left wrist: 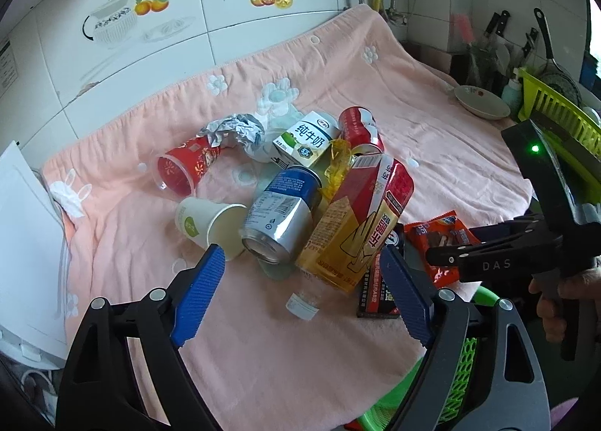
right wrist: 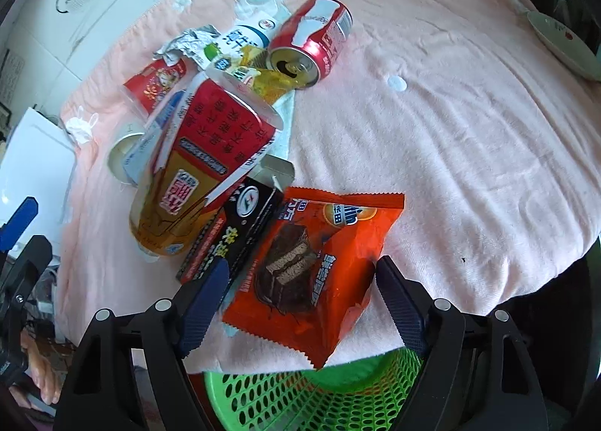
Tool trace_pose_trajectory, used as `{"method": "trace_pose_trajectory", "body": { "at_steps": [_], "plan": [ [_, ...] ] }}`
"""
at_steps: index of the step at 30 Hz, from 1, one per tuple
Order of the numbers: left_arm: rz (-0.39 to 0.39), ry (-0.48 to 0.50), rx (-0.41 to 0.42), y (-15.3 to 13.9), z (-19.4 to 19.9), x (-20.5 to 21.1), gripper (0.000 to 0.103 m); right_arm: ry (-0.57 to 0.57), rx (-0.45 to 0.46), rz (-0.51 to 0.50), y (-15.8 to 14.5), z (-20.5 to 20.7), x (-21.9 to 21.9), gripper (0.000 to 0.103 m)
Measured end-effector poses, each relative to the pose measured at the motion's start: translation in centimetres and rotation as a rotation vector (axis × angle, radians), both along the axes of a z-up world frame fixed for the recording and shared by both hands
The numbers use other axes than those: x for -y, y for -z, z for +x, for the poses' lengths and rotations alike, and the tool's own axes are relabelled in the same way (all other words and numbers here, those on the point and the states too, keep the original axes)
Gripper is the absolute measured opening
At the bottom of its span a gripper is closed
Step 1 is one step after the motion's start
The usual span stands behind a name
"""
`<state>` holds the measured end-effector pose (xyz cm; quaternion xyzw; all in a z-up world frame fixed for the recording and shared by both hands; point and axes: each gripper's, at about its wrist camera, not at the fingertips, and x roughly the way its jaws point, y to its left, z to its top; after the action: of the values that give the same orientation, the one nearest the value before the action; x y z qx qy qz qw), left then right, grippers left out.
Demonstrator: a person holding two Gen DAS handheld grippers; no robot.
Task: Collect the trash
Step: 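Move right tool to the orange wafer packet while left tool approaches the red-gold bottle, then close right tool on the orange wafer packet while left tool grasps the red-gold bottle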
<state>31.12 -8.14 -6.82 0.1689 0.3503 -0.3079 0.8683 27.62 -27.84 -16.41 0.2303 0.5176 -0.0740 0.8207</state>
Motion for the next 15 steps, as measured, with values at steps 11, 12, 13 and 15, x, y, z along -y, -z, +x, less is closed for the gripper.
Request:
{"method": "trace_pose_trajectory", "body": {
  "at_steps": [11, 12, 13, 15],
  "plan": [
    [0.027, 0.164, -0.055, 1.5, 2.0, 3.3, 0.081, -0.006, -0.06, -0.044, 1.2, 0.8, -0.3, 0.069],
    [0.031, 0.188, -0.072, 1.8, 2.4, 3.9, 0.081, -0.009, -0.06, -0.053, 1.2, 0.6, -0.3, 0.067],
    [0.032, 0.205, -0.082, 2.0, 2.6, 4.3, 0.081, -0.009, -0.061, -0.062, 1.2, 0.6, -0.3, 0.065],
    [0.044, 0.23, -0.095, 2.5, 3.1, 5.1, 0.083, -0.011, -0.056, -0.069, 1.0, 0.0, -0.3, 0.063]
  ]
}}
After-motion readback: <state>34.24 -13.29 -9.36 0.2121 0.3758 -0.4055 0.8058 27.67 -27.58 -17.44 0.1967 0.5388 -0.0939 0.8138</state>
